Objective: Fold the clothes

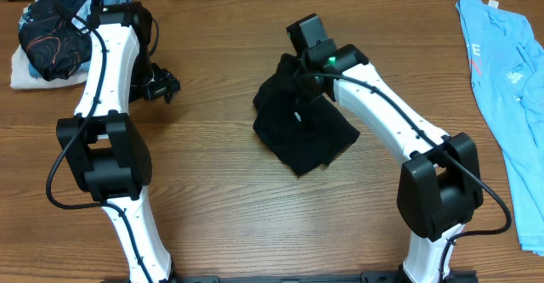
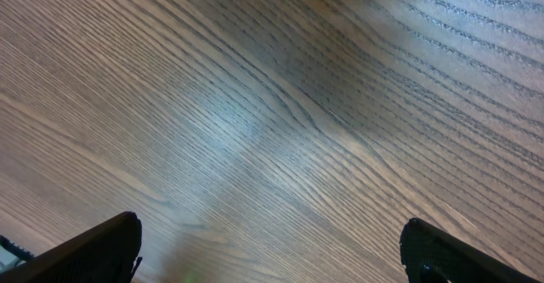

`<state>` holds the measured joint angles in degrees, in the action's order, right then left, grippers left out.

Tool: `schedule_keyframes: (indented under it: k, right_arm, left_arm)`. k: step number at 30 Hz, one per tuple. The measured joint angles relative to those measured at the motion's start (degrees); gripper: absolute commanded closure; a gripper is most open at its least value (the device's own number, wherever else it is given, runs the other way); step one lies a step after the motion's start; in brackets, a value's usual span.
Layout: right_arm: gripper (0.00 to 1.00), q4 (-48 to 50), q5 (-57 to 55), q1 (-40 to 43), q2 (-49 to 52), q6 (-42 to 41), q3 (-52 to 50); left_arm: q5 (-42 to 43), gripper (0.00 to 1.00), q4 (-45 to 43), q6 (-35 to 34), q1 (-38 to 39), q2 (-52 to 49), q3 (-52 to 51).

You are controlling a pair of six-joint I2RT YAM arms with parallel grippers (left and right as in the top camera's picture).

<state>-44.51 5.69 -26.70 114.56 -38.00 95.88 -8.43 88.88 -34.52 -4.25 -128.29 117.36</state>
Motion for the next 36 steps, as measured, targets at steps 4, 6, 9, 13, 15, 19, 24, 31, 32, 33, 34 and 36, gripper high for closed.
schedule_keyframes:
  k: [4, 6, 9, 13, 15, 19, 24, 31, 32, 33, 34, 36]
  right_arm:
    - [0.91, 0.46, -4.37, 2.1, 0.09, 2.05, 0.0]
    - [0.91, 0.7, -6.56, 2.8, 0.13, 2.82, 0.0]
    - [0.92, 1.2, -10.19, 3.32, 0.2, 3.85, 0.0]
    - [0.92, 1.01, -15.76, 3.37, 0.22, 4.42, -0.42]
    - [0.91, 0.52, -18.51, 3.41, 0.22, 4.66, -1.38]
    - [0.89, -0.63, -21.59, 4.55, 0.55, 4.98, -3.67]
    - [0.77, -3.04, -23.1, 8.52, 1.29, 5.14, -5.44]
    - [0.26, -8.09, -23.34, 14.97, 1.4, 5.16, -5.75]
    - [0.24, -9.14, -22.84, 15.65, 1.4, 5.09, -5.75]
    - [0.23, -10.27, -22.43, 16.28, 1.4, 4.98, -5.75]
    - [0.22, -11.54, -22.18, 16.63, 1.4, 4.85, -5.75]
    - [0.2, -15.52, -21.53, 17.11, 1.4, 4.0, -5.68]
  left_arm:
    - [0.0, 0.0, 0.0, -0.02, 0.0, 0.0, -0.02]
    - [0.0, 0.0, 0.0, -0.02, 0.0, 0.0, 0.0]
    - [0.0, 0.0, 0.0, -0.02, 0.0, 0.0, 0.0]
    - [0.0, 0.0, 0.04, -0.02, 0.0, 0.0, 0.0]
    - [0.0, 0.0, 0.04, -0.02, 0.0, 0.0, -0.02]
    - [0.0, 0.0, 0.04, -0.02, 0.0, 0.0, 0.0]
    - [0.0, 0.0, 0.04, -0.02, 0.0, 0.0, -0.02]
    - [-0.09, 0.0, 0.04, -0.02, 0.0, 0.0, -0.02]
    - [-0.17, 0.0, 0.04, -0.02, 0.0, 0.0, -0.02]
    - [-0.2, 0.0, 0.04, -0.02, 0.0, 0.0, -0.02]
    - [-0.2, 0.0, 0.07, 0.0, 0.0, 0.0, 0.0]
    - [-0.24, 0.0, 0.07, -0.02, 0.0, 0.0, -0.02]
